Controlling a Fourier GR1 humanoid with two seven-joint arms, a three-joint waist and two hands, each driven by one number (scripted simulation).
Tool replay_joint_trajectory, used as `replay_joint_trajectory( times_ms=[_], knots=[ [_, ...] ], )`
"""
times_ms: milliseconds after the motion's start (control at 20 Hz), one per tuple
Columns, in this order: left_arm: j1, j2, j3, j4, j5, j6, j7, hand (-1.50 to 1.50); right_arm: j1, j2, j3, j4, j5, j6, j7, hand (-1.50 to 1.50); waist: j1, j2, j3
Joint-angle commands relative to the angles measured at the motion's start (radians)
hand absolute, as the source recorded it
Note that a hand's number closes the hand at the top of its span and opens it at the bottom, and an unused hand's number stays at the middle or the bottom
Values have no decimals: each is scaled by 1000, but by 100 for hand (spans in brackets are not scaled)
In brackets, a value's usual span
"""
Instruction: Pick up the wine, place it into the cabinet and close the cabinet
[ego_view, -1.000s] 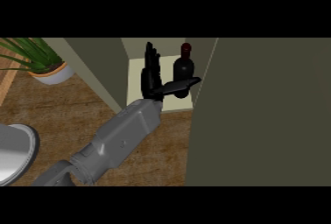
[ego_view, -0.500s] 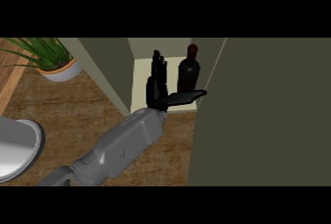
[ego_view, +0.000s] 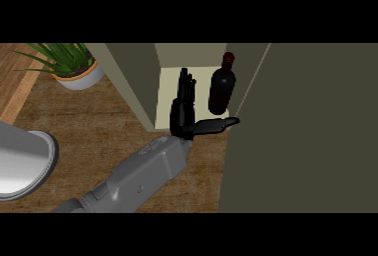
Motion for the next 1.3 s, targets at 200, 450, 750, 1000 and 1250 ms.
replay_joint_trajectory(
  times_ms=[200, 450, 750, 1000, 1250],
  knots=[
    [114, -1, 44, -146, -136, 71, -26, -150, 15, -11, -9, -26, -2, -1, 10, -150, 25, -5, 0],
    [222, 69, 42, -230, -242, 11, -2, -150, 29, 4, 7, 18, 27, -4, -22, -150, 29, -5, 0],
    [289, 200, 14, -528, -333, 62, 110, -150, 38, -13, -9, -18, 34, 3, -22, -150, 35, -8, 1],
    [406, 307, -2, -692, -414, 47, 144, -150, 30, -32, -83, 34, -2, 24, -74, -150, 36, -7, 1],
    [449, 397, 35, -839, -452, 27, 207, -150, 88, -74, -54, -5, -82, 113, -54, 150, 31, -6, 1]
  ],
)
